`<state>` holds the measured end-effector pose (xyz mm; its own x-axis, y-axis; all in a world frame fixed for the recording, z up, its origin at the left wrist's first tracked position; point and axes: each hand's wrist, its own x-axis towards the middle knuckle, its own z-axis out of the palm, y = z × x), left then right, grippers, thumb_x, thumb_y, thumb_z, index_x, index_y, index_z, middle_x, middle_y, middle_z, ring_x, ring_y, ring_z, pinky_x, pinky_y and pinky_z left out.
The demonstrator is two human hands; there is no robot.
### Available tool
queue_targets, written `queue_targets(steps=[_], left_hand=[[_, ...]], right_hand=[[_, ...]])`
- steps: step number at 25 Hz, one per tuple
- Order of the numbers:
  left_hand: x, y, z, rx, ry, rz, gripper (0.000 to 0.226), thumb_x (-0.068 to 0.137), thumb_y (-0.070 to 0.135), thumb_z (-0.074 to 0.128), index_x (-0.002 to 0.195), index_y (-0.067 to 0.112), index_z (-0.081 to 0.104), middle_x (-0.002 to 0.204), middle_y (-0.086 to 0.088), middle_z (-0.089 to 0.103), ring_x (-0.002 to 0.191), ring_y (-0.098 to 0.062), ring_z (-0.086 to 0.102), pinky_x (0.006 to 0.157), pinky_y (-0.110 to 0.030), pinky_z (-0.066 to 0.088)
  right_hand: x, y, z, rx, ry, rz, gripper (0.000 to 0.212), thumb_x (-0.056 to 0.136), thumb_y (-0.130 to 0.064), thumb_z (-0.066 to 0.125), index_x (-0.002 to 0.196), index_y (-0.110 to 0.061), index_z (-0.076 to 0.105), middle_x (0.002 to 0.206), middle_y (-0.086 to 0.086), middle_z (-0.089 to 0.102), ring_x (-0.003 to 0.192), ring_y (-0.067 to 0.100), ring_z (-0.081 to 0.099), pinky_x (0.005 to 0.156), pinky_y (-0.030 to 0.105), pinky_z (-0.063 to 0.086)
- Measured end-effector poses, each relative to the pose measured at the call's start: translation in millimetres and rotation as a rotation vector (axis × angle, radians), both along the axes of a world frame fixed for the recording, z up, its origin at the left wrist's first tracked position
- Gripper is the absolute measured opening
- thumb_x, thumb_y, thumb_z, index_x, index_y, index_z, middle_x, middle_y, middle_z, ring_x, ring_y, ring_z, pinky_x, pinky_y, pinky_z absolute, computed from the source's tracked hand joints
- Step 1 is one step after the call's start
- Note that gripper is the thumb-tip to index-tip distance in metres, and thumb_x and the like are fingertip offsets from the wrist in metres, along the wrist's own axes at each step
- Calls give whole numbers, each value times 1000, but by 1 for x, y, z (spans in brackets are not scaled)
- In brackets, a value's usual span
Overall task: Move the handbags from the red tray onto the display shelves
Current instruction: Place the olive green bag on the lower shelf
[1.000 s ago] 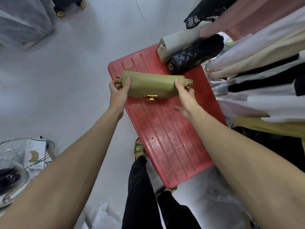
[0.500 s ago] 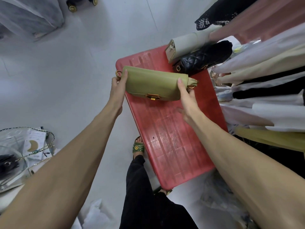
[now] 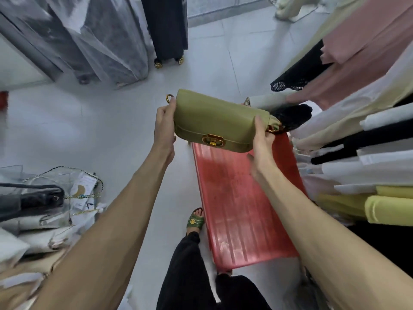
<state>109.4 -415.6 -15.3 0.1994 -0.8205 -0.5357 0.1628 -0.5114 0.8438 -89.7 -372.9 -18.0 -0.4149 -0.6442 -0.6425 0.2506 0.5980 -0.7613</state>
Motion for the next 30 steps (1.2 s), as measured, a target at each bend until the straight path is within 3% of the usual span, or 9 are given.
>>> queue_targets(steps=[3,7,10,14,18,22,25,27,30], left_hand=[[8,36,52,-88,-13,82,28,100,58,48,101,31,53,106,13,56,103,-10,53,87,-39,44],[18,96,123,-221,-40,230,22,102,52,47,99,31,53,103,15,55,94,-4,53,82,-36,47],[25,135,172,-303,-39,306,22,103,51,46,102,30,53,108,13,58,100,-5,54,79,-34,50],[39,181,228,-409,-66,402,26,101,55,49,105,30,54,113,11,61,103,-8,57,78,-35,51],[62,227,272,-496,-97,532,29,100,55,50,108,27,54,112,10,62,101,-7,58,85,-38,50],[88,286,305,-563,-145,661,25,94,60,55,100,35,57,124,4,65,117,-18,60,82,-39,51],[108,336,325,-582,-195,773,22,100,53,50,104,33,56,115,6,65,102,-12,61,74,-35,51],[123,369,334,-583,-235,832,22,101,53,49,102,32,56,114,7,64,101,-11,59,74,-36,50],[145,422,341,-574,-287,896,26,100,55,49,103,30,57,114,6,64,105,-11,60,81,-39,53]], right_hand=[[6,15,38,-117,6,43,78,52,-89,56,101,-30,44,128,-3,55,121,17,56,110,47,45],[13,45,102,-253,-20,187,87,48,-88,56,112,-32,40,137,0,47,126,21,52,111,47,44],[19,66,150,-357,-12,288,80,48,-90,57,102,-32,43,134,1,51,123,21,54,109,46,46],[35,91,212,-507,-93,438,70,53,-85,57,101,-36,42,137,-1,50,125,17,52,108,41,44],[61,113,256,-645,-161,582,65,67,-77,59,112,-33,41,138,-2,50,127,14,51,111,42,43],[99,137,283,-676,-189,676,46,86,-66,58,118,-36,44,131,-8,53,127,16,52,111,47,44],[132,166,300,-676,-247,773,37,96,-58,54,121,-34,44,114,-15,54,115,11,57,109,42,46],[150,190,310,-684,-267,844,31,103,-49,48,126,-29,38,110,-16,51,105,5,54,106,38,46],[183,223,320,-672,-299,969,25,104,-50,45,120,-33,36,119,-11,52,116,16,52,108,45,45]])
